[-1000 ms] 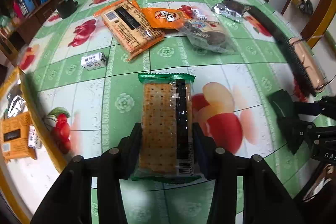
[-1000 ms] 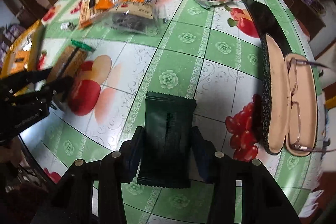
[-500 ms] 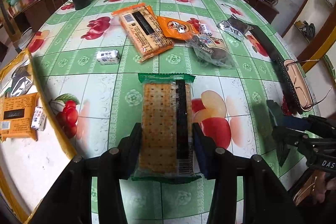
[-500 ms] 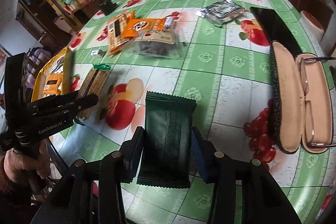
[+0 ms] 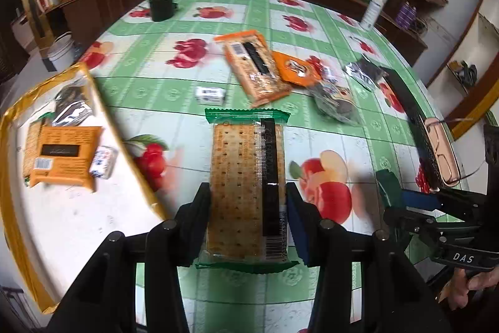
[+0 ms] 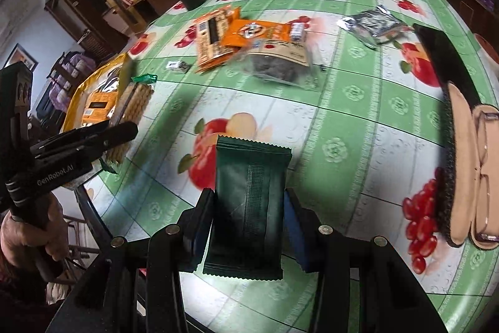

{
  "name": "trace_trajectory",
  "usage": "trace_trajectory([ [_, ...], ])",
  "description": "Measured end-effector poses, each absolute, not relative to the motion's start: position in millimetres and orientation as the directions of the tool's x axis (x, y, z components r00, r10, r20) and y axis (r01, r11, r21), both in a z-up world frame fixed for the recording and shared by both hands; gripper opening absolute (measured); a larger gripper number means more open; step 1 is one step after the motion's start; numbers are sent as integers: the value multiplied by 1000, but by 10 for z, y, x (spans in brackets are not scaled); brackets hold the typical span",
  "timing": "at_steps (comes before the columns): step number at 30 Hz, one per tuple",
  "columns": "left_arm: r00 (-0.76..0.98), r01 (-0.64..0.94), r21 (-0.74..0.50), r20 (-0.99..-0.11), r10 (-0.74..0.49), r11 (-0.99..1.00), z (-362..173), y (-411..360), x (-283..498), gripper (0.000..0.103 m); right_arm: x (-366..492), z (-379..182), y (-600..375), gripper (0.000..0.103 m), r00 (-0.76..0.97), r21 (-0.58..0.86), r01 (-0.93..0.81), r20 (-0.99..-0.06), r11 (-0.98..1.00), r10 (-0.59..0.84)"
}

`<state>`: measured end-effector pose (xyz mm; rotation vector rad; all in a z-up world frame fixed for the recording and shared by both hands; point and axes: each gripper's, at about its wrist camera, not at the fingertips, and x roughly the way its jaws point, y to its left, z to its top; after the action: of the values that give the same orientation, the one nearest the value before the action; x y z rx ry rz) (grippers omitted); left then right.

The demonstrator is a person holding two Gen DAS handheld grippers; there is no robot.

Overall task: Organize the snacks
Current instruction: 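Carry the cracker pack and green pouch in both tools over the tray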

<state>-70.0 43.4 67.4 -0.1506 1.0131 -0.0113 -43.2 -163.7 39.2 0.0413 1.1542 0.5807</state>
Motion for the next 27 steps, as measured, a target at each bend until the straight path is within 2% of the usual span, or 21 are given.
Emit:
trace_trajectory([
  [27, 594, -322, -179, -803, 51, 929, 881, 1486, -1200, 46, -402, 575, -826, 48, 209, 328, -565, -830, 757, 516],
])
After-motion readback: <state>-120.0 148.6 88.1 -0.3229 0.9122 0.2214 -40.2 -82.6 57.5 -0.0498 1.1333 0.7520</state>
